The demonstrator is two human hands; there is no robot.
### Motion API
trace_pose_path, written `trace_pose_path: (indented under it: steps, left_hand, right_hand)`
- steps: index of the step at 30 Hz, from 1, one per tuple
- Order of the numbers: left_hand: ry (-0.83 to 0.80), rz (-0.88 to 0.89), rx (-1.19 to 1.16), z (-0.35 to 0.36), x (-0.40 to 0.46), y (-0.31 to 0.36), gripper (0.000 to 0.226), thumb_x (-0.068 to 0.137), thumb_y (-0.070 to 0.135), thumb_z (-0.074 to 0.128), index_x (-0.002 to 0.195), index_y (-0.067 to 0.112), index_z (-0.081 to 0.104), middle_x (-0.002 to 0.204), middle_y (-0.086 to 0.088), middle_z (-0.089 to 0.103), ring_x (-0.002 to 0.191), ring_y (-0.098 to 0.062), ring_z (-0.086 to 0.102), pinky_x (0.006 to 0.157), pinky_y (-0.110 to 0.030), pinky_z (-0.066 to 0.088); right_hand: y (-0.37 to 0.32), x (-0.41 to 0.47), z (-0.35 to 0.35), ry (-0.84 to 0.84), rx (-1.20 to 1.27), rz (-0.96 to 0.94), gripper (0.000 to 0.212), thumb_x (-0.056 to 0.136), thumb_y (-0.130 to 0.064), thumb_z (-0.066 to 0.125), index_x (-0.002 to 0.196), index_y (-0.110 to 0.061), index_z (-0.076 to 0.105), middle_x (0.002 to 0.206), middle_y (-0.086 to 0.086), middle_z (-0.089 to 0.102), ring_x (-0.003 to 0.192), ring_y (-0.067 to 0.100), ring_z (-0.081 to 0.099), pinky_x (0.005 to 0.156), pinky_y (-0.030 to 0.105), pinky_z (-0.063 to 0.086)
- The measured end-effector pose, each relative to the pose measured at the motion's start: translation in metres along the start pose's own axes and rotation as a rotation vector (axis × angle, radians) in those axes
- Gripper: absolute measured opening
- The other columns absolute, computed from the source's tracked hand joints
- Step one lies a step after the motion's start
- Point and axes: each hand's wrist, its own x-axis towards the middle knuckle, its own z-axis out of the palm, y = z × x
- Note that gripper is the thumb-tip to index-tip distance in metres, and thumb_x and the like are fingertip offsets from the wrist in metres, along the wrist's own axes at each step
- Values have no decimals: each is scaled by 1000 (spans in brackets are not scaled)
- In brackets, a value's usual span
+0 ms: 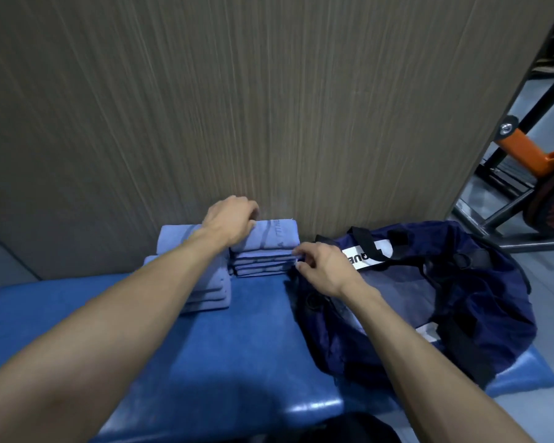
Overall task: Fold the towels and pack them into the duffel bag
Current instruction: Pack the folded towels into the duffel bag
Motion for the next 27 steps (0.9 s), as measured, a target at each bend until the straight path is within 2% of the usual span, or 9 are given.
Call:
trace_pose_path:
  steps: [2,5,9,12,18,21,23,25,27]
  left_hand:
    - [-45,11,46,0,6,-2,28,94,40,65,117,24,63,117,-4,67,114,-27,57,91,-41,51]
    - [-121,75,108,8,10,5,36,95,42,64,124,22,59,118,-7,66,119,-27,54,94,-39,43]
    - [-256,99,63,20,10,6,35,101,39,54,127,15,53,126,-6,60,123,-25,41,99,-42,40]
    - [-346,85,16,18,13,8,53,97,51,57,134,13,50,132,-8,50,127,-28,35,104,-43,37]
    - [-387,75,-88,7,11,10,48,90,53,67,117,17,52,122,-4,49,118,-25,41,99,-42,41]
    - [-356,69,-228,-5,11,5,39,86,44,74,105,22,49,110,-3,62,97,-24,57,83,-40,47]
    - [-321,117,-243,-21,11,7,39,83,43,76,101,24,48,99,1,62,90,-23,58,77,-41,47]
    - [-280,223,-228,-42,11,16,40,79,44,79,100,25,50,95,4,61,88,-23,58,76,-42,47]
    - [-288,330,-222,-66,10,33,40,74,46,81,97,32,52,93,7,62,87,-20,58,75,-40,48]
  right_hand:
    - [-4,8,10,-14,-18,-23,46,97,-27,57,143,-32,52,116,6,59,111,26,58,95,38,48]
    - [-8,18,24,-58,-100,-38,57,98,-28,53,152,-37,37,125,6,50,116,29,56,93,40,50]
    - [-8,22,33,-41,-162,-18,55,98,-28,50,152,-38,38,130,6,47,117,30,56,93,41,51]
    - [-2,19,38,-1,-142,-38,55,98,-26,50,151,-37,40,128,6,50,117,30,55,92,42,51]
    - [-1,13,34,-21,-89,-95,54,98,-25,51,151,-34,43,124,5,54,113,29,55,95,44,49]
    - [-7,5,16,146,25,-157,29,92,-29,55,120,-31,66,101,-2,57,95,23,61,81,43,52]
    - [-11,2,-4,392,104,-193,15,87,-33,61,99,-24,61,96,-5,53,87,20,57,77,40,49]
    - [-16,-1,-29,553,144,-234,28,83,-34,68,105,-20,56,106,-5,52,96,19,55,82,34,45]
    - [-18,-4,-55,478,164,-282,46,82,-38,72,121,-20,55,121,-6,56,112,17,55,93,32,44]
